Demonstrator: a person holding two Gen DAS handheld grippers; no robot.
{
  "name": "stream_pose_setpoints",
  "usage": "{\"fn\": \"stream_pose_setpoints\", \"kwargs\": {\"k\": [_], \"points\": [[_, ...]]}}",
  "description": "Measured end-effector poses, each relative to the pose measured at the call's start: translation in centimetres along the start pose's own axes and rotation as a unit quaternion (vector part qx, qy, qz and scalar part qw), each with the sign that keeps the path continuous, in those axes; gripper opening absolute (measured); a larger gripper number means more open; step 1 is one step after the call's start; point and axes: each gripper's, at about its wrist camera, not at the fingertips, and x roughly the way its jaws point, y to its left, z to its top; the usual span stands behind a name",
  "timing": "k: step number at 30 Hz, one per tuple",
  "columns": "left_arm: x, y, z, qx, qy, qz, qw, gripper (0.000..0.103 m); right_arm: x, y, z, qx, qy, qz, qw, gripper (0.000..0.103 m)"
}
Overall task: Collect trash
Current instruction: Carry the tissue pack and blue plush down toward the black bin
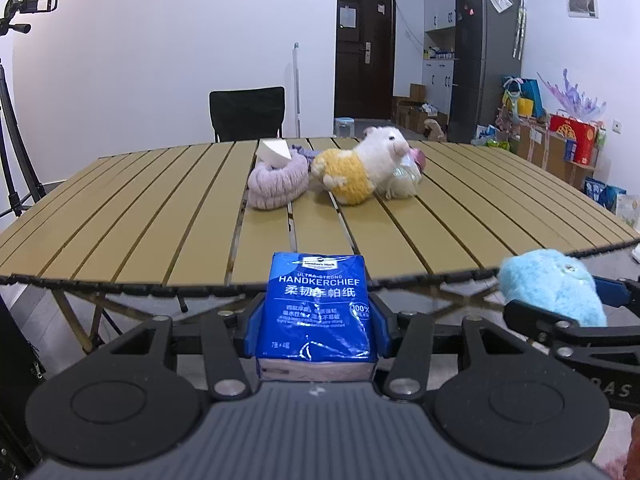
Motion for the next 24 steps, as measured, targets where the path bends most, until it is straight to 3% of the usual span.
{"fn": "stream_pose_setpoints", "kwargs": {"k": [11,24], "points": [[-0.1,0.2,-4.9,-0.001,0.068,-0.002,0.9977,0.052,-0.6,0.7,-4.0,0.005,0.069,-0.006,0.998,0.082],[2.3,1.4,-10.7,-0.005,0.167,0.012,0.9859,0.052,1.2,-0.1,-9.7,0.003,0.16,-0.025,0.987,0.082]]}}
